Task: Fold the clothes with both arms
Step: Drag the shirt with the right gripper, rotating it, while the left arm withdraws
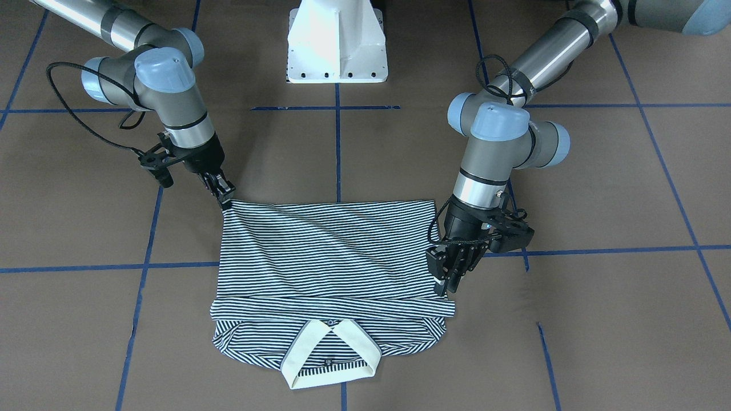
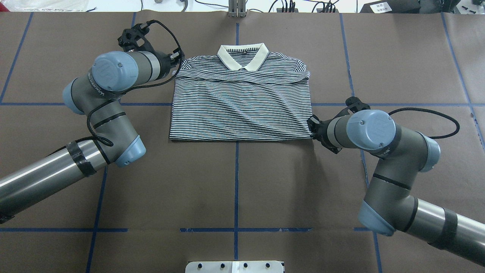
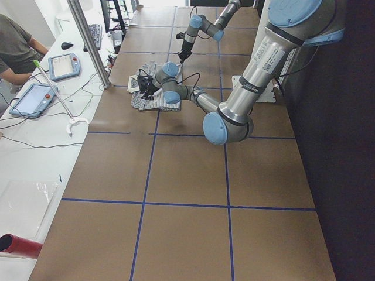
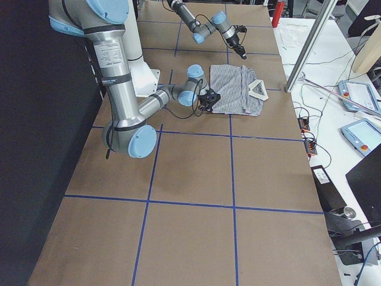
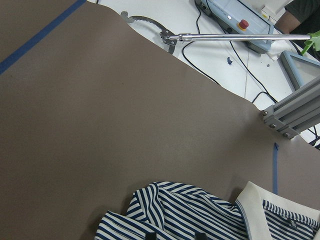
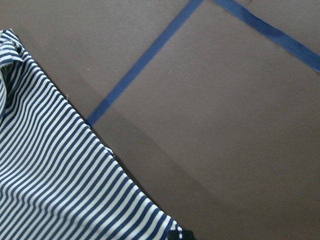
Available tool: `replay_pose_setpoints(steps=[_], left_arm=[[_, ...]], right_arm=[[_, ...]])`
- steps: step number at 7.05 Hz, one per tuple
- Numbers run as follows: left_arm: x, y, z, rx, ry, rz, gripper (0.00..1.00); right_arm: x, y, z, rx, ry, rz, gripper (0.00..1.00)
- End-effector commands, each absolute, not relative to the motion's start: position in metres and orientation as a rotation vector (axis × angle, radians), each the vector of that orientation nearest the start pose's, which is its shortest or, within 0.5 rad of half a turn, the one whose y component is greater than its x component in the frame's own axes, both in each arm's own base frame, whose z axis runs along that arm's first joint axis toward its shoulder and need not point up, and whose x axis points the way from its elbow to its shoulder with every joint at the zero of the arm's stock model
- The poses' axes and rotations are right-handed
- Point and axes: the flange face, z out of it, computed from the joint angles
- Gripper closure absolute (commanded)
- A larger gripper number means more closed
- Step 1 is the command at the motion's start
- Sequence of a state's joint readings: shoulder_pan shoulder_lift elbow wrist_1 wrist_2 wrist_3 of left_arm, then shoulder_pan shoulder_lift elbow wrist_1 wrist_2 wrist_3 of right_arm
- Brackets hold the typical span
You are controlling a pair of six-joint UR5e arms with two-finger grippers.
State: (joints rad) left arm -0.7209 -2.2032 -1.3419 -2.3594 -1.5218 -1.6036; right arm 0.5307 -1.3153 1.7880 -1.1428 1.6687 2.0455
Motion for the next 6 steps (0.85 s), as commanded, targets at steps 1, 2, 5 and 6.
replay_pose_setpoints(steps=[1, 2, 5, 6], left_arm=[[0.451, -0.556, 0.279, 0.4, 1.218, -0.625, 0.64], [0.442, -0.537, 0.271, 0.347, 1.266, -0.57, 0.64], [0.411, -0.49, 0.256, 0.244, 1.36, -0.467, 0.63], [0.413, -0.464, 0.26, 0.15, 1.381, -0.493, 0.63]], right_arm=[[-0.402, -0.301, 0.384, -0.169, -0.934, 0.754, 1.0], [-0.391, -0.247, 0.379, -0.248, -0.921, 0.652, 1.0], [-0.404, -0.17, 0.358, -0.493, -0.891, 0.421, 1.0], [-0.408, -0.159, 0.362, -0.504, -0.873, 0.409, 0.01]])
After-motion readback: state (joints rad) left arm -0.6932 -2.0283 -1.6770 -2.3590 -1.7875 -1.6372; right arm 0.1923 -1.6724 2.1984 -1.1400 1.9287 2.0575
